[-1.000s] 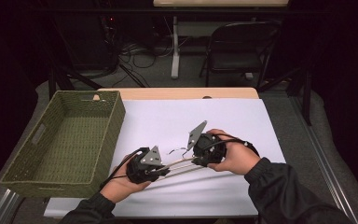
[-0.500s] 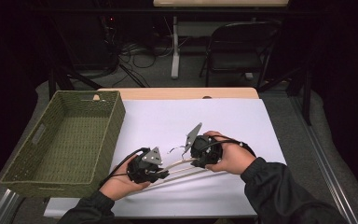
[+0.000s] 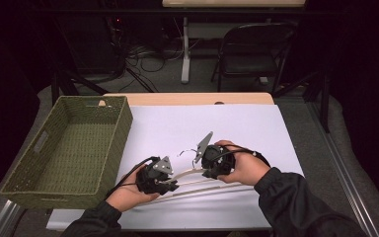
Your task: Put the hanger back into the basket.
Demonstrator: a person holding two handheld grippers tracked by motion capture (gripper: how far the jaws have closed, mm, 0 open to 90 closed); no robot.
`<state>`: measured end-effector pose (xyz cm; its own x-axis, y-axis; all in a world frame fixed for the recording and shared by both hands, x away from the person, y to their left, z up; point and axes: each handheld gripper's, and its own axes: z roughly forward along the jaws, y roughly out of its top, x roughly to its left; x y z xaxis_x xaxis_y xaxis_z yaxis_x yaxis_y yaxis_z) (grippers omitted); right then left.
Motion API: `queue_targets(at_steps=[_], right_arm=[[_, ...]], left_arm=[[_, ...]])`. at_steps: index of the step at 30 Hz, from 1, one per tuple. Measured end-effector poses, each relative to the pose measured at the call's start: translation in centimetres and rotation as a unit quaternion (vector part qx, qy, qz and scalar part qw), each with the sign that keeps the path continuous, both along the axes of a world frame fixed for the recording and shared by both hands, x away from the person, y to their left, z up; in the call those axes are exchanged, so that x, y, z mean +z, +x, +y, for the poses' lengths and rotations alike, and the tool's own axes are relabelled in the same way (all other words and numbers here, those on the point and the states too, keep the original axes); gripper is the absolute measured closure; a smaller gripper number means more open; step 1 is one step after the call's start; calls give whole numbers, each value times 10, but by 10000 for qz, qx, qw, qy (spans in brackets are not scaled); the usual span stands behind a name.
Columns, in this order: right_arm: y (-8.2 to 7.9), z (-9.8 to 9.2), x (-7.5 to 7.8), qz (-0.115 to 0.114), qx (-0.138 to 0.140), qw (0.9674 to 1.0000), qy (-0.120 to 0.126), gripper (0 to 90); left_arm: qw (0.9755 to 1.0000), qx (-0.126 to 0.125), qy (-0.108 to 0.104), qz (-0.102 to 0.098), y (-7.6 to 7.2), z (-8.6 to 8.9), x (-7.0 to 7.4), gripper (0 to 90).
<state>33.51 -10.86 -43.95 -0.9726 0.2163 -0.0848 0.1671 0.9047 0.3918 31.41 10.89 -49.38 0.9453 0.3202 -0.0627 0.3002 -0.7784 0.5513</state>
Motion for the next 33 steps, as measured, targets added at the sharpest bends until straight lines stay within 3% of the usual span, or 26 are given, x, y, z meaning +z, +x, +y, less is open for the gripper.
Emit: queue_targets(at_steps=[3, 13, 19, 23, 27, 30, 33], right_arm=[[1, 0, 0, 11, -14, 10000, 41, 804], [0, 0, -1, 33, -36, 10000, 30, 791], [0, 0, -1, 48, -24, 10000, 42, 784], [0, -2, 2, 82, -135, 9998, 100, 774], [0, -6, 6, 87, -212, 9992, 319, 694], [0, -13, 12, -82, -277, 9981, 548, 558], [0, -21, 16, -185, -380, 9966, 711, 505]], left_arm=[[10000, 35, 84, -25, 0, 0, -3, 799], [10000, 62, -37, 44, 0, 3, -3, 857], [10000, -50, -18, -15, -1, 2, -2, 865], [9999, -116, -112, -36, -3, 4, 0, 868], [9998, -105, -173, -68, -7, 5, 4, 871], [9997, 42, -234, 14, -9, 11, 6, 872], [9993, 175, -323, 48, -11, 17, 9, 872]])
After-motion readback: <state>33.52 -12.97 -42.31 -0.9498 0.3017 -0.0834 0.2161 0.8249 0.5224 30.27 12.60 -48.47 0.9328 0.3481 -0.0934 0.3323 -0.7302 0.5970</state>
